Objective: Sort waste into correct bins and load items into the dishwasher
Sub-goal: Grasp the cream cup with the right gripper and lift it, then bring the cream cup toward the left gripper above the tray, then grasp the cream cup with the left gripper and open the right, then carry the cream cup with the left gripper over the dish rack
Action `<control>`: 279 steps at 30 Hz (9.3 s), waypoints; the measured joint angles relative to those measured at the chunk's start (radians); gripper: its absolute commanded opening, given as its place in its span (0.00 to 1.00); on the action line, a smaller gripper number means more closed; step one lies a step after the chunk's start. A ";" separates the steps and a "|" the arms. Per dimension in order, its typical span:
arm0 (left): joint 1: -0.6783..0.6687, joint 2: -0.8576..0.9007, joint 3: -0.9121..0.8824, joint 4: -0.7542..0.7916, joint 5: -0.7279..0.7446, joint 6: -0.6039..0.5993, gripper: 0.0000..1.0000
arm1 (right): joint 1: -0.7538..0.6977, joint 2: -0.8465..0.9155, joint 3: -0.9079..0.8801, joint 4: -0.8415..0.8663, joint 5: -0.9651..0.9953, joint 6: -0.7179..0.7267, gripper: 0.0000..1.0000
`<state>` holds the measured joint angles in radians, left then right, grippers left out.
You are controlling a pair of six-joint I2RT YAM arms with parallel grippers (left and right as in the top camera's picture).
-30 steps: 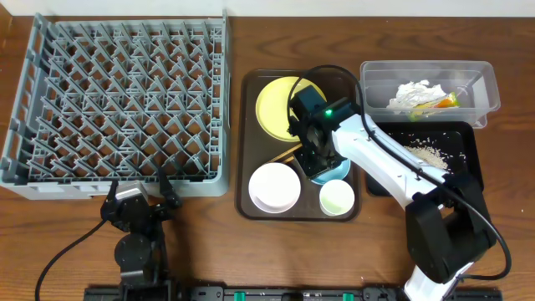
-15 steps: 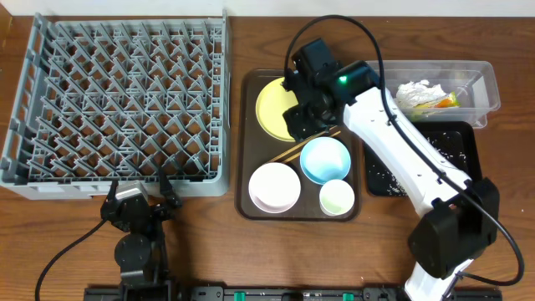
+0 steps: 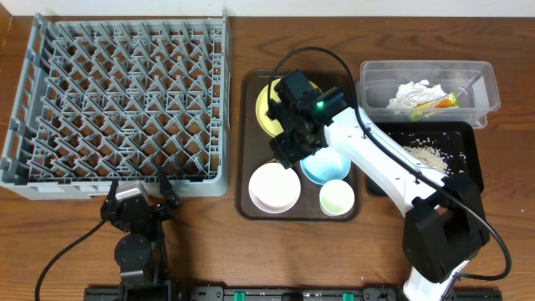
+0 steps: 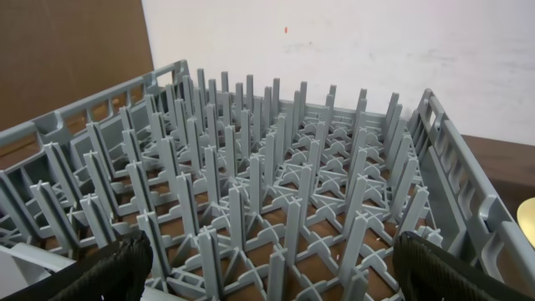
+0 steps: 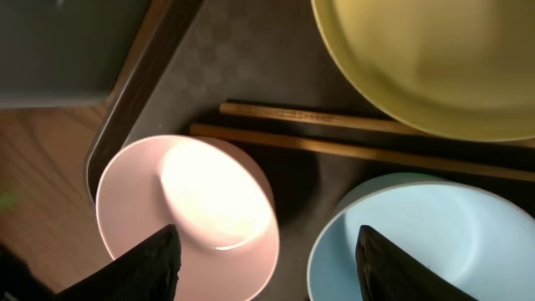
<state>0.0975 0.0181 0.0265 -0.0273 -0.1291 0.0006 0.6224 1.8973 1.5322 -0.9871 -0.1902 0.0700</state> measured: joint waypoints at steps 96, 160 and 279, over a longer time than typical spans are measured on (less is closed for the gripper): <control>0.000 0.059 0.119 -0.095 0.097 -0.058 0.92 | -0.244 -0.509 -0.177 -0.141 0.003 0.330 0.01; -0.010 1.285 0.800 0.165 1.592 -1.075 0.92 | -0.219 -0.058 -0.142 0.869 -1.083 0.305 0.01; 0.106 1.289 1.630 -0.785 0.794 -0.604 0.32 | -0.407 -0.230 -0.140 0.412 -0.715 0.080 0.99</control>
<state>0.2031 1.3075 1.6562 -0.8127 0.6651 -0.6033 0.2157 1.6669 1.3922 -0.5751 -0.9047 0.1501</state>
